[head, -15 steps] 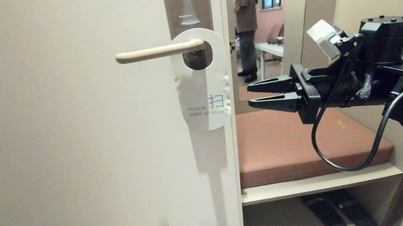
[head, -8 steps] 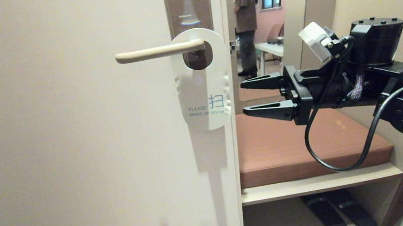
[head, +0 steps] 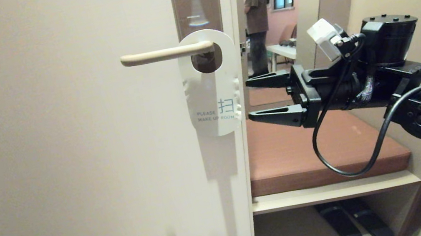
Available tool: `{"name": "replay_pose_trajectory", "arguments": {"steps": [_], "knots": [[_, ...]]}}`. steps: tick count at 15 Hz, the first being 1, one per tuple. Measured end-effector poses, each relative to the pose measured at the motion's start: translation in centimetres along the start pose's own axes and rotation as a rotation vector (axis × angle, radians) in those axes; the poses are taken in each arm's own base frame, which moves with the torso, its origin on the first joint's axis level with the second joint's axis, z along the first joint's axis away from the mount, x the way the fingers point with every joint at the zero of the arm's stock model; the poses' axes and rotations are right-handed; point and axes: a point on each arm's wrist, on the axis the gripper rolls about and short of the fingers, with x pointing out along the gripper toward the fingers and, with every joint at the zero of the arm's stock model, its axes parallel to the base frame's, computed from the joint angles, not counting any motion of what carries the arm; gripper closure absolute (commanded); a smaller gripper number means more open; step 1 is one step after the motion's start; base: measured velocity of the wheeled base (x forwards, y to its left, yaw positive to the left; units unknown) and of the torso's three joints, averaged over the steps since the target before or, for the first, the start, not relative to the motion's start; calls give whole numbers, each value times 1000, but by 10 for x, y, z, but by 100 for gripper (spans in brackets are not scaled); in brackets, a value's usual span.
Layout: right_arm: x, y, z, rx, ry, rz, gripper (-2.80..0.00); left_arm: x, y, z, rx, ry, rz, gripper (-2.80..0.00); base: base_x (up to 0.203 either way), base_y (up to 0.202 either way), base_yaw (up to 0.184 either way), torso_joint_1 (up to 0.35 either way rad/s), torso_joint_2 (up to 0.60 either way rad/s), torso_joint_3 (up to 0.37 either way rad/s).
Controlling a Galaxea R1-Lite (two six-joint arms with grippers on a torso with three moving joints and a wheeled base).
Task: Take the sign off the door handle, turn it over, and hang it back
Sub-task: Take down the sign
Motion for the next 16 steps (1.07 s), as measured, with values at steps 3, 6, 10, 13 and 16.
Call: {"name": "replay_pose_trajectory", "arguments": {"steps": [3, 6, 10, 13, 16], "knots": [[4, 0, 0, -1, -2, 11, -280, 0, 0, 0, 0, 0, 0, 0, 0, 0, 0, 0, 0, 0], [8, 2, -1, 2, -3, 22, -280, 0, 0, 0, 0, 0, 0, 0, 0, 0, 0, 0, 0, 0], [13, 5, -2, 5, -2, 37, -280, 0, 0, 0, 0, -1, 0, 0, 0, 0, 0, 0, 0, 0], [17, 7, -2, 5, -4, 49, -280, 0, 0, 0, 0, 0, 0, 0, 0, 0, 0, 0, 0, 0], [20, 8, -2, 4, -6, 59, -280, 0, 0, 0, 0, 0, 0, 0, 0, 0, 0, 0, 0, 0]]}}
